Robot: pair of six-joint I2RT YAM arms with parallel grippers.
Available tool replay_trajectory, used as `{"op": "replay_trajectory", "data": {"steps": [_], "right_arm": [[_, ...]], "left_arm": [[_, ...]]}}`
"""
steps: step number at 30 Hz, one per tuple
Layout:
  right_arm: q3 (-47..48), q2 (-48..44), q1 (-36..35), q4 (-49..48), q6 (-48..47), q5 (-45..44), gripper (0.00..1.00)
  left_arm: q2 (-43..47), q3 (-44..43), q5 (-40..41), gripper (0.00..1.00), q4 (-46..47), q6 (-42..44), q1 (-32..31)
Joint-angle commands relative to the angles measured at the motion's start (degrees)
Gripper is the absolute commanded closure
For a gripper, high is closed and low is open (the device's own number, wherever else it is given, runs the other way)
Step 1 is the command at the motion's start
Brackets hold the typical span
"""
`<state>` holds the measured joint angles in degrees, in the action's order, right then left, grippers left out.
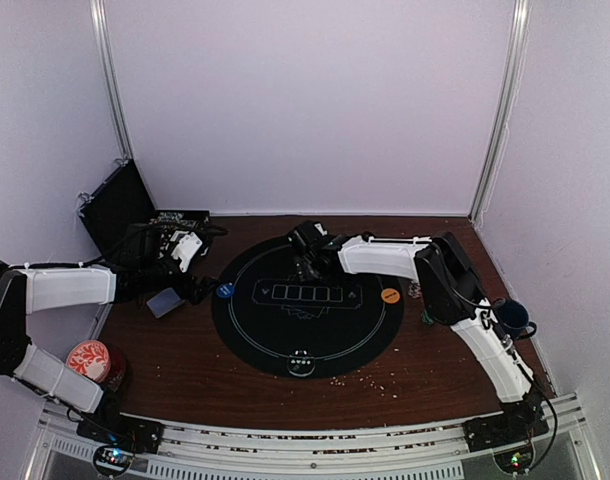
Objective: Distribute texas hold em gaming equipment
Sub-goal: Move the all-in button to the poker table mat.
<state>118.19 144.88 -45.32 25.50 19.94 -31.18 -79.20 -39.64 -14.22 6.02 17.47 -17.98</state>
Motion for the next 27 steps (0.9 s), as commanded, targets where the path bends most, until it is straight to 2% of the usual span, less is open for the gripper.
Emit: {"op": "replay_trajectory", "data": {"steps": [1,12,18,23,27], "right_arm": [[3.06,4.95,2.38,3.50,-1.64,-0.08,0.02],[5.23,6.08,5.24,2.70,-2.39,7.57,0.02],[-7.13,-4.70,5.16,-3.85,0.30,19.89,0.02],[-15.34,-13.18,4.98,-7.41,2.21,20.91,0.01],[-16.89,-13.83,4.85,-5.57,1.59,20.68,0.01]], "left_arm": [[-0.34,-0.09,-0.66,0.02,2.59,-0.43,0.49],[-0.52,-0.09,-0.21,0.02,2.68,-0.42,0.49],[-0.47,-0.09,-0.33,0.02,2.77,-0.43,0.49],[-0.22,-0.09,-0.39,0.02,2.68,-0.42,0.55],[0.01,0.00,-0.37,0.02,2.76,-0.55,0.57]]}}
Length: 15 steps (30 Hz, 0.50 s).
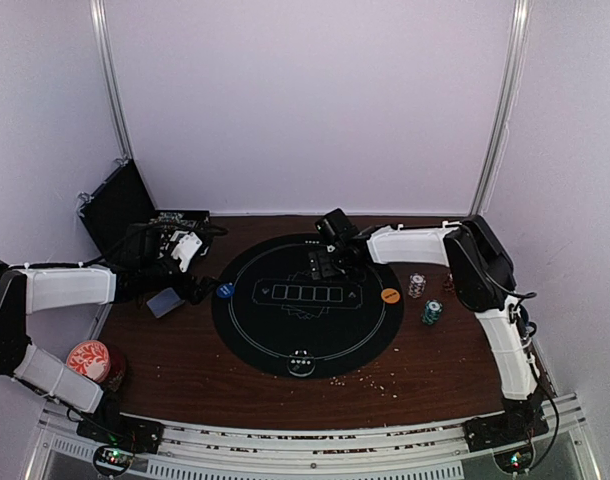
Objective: Distribute texas hold em gaming equipment
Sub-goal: Move the all-in button to the poker table mat.
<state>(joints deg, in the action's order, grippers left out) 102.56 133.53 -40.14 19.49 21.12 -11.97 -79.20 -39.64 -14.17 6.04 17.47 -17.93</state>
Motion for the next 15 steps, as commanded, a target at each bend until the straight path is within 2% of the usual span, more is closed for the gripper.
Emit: {"op": "replay_trajectory", "data": {"steps": [1,11,15], "right_arm": [[-1.16,-2.03,-0.42,0.95,0.30,0.96,0.01],[5.00,5.22,-2.08,5.72,0.33,-6.89,0.00],[7.58,7.82,-2.31,5.24,0.62,-5.93,0.00]], "left_arm": [[-0.06,0.00,-0.41,0.02,2.74,-0.56,0.51],[-0.58,-0.09,-0.24,0.02,2.83,-0.53,0.58],[-0.78,-0.18,-0.17,0.02,2.76,-0.51,0.53]]}}
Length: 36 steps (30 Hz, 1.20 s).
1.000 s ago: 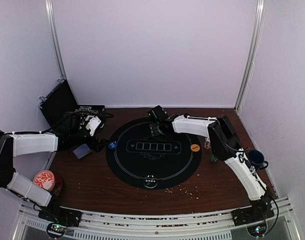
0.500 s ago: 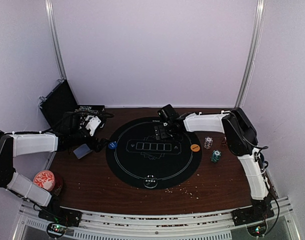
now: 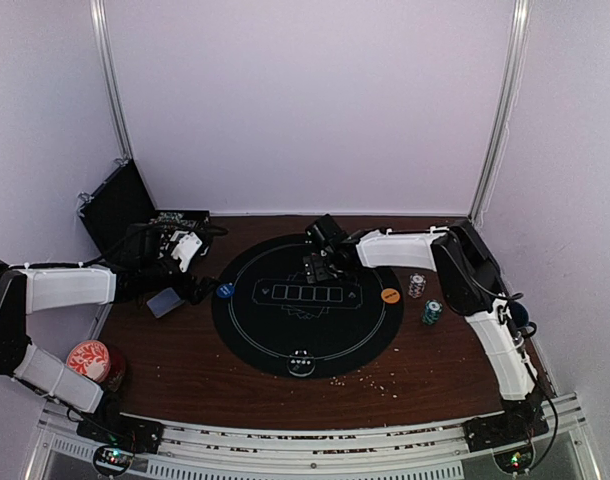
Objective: Distribute texas hold em gaming equipment
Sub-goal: Move the all-in button to the poker table mat.
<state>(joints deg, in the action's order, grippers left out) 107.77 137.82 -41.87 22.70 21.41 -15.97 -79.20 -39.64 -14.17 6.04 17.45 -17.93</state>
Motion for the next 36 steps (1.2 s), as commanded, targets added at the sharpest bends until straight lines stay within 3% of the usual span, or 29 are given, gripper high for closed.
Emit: {"op": "replay_trajectory", "data": {"steps": [1,8,14,21,36], "right_arm": [[3.42,4.34,-0.58,2.40,0.63,-1.79,0.00],[8.43,8.50,-0.59,5.07,3.42,-10.09,0.02],[7.46,7.54,0.32,4.30,4.07,-12.77,0.18],[5.56,6.85,2.29,2.69,5.39,-12.06,0.26],[5.35,7.11,6.10,0.52,5.00,-6.27,0.24]], "left_arm": [[-0.80,-0.18,-0.16,0.02,2.76,-0.52,0.55],[-0.65,-0.09,-0.15,0.02,2.92,-0.49,0.53],[-0.69,-0.09,-0.15,0.02,2.92,-0.48,0.53],[-0.69,-0.18,-0.15,0.02,2.90,-0.54,0.55],[-1.00,-0.18,-0.16,0.02,2.92,-0.40,0.57]]}}
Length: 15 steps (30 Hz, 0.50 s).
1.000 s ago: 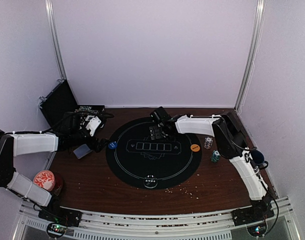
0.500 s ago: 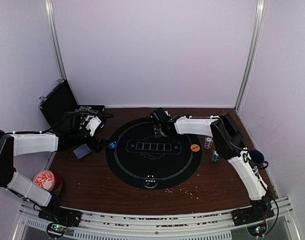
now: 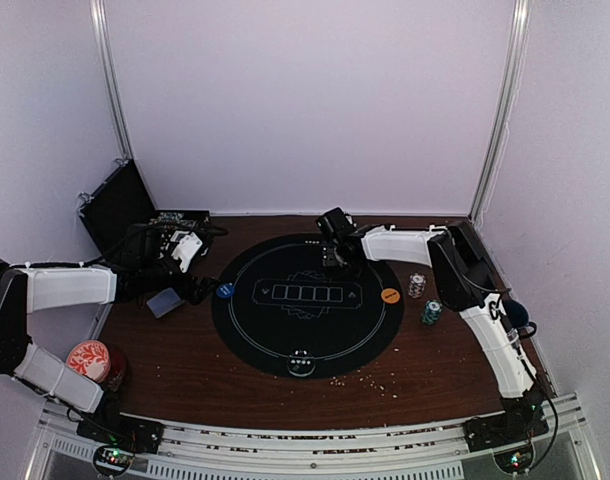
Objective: Distribute texas hold em gaming equipment
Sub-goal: Move the all-in button to the poker table mat.
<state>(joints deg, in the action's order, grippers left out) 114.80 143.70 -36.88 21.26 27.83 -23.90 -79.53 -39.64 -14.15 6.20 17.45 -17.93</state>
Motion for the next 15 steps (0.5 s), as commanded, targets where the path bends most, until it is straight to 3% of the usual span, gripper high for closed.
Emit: {"op": "replay_trajectory", "data": {"steps": [1,8,15], "right_arm": [[-1.57,1.14,1.11,1.65,-2.33,2.44,0.22],[1.40,1.12,1.11,3.11,-6.61,5.02,0.18],[-4.15,-9.00,-0.12,0.78,-8.94,6.11,0.02]], "left_arm": [[-0.71,-0.24,-0.17,0.02,2.77,-0.40,0.57],[-0.72,-0.20,0.09,0.02,2.83,-0.45,0.60],[-1.08,-0.26,0.09,0.02,2.94,-0.41,0.62]]}}
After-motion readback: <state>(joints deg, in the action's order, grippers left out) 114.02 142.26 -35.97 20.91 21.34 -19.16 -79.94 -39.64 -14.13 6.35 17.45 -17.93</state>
